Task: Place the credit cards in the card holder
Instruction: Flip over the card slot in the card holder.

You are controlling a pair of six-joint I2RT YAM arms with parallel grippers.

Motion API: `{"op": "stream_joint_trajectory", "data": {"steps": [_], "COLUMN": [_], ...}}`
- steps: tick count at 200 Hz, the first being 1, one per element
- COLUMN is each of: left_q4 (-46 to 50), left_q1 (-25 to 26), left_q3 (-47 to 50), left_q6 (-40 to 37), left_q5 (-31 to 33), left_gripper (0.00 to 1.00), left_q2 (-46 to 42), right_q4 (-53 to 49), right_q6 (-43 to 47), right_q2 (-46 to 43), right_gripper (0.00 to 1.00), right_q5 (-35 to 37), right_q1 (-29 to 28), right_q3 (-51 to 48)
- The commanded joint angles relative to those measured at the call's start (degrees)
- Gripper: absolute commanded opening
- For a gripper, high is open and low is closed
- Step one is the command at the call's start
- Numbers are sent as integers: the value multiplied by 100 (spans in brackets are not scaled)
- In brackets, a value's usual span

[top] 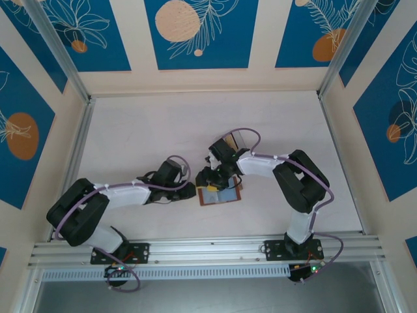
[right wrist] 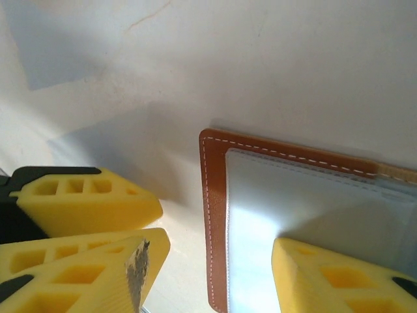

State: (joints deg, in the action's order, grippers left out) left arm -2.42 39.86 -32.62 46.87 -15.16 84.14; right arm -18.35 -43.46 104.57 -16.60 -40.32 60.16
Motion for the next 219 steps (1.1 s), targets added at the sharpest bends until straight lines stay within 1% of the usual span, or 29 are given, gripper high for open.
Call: {"op": "stream_joint_trajectory", "data": {"steps": [1, 15, 49, 109, 141, 180, 203, 219], "left_q4": [256, 273, -9, -390, -674, -997, -777, -615], "left_q1": [187, 343, 636, 1020, 1181, 1265, 1303, 1354], "left_q3": [-160, -321, -545, -783, -806, -761, -859, -892], "left_q6": [-247, -286, -199, -83, -42, 50, 56, 37], "left_q5": [128, 176, 283, 338, 338, 303, 461, 631], "left_gripper": [33, 37, 41, 46, 52, 53, 52, 48], "left_q2": [-105, 36, 393, 949, 1035, 1159, 1287, 1266], "right_q4": [79, 60, 86, 121, 238, 417, 411, 429], "right_q6": [-144, -218, -306, -308, -377, -482, -524, -555], "right_q2": [194, 196, 159, 164, 245, 334, 336, 336], "right_gripper": [55, 56, 59, 61, 61, 61, 61, 61], "right_q5": [-27, -18, -197, -491, -688, -864, -862, -897], "right_q1": [21, 58, 205, 270, 279, 270, 277, 288], "right_q3": [119, 102, 24, 90, 144, 167, 169, 171]}}
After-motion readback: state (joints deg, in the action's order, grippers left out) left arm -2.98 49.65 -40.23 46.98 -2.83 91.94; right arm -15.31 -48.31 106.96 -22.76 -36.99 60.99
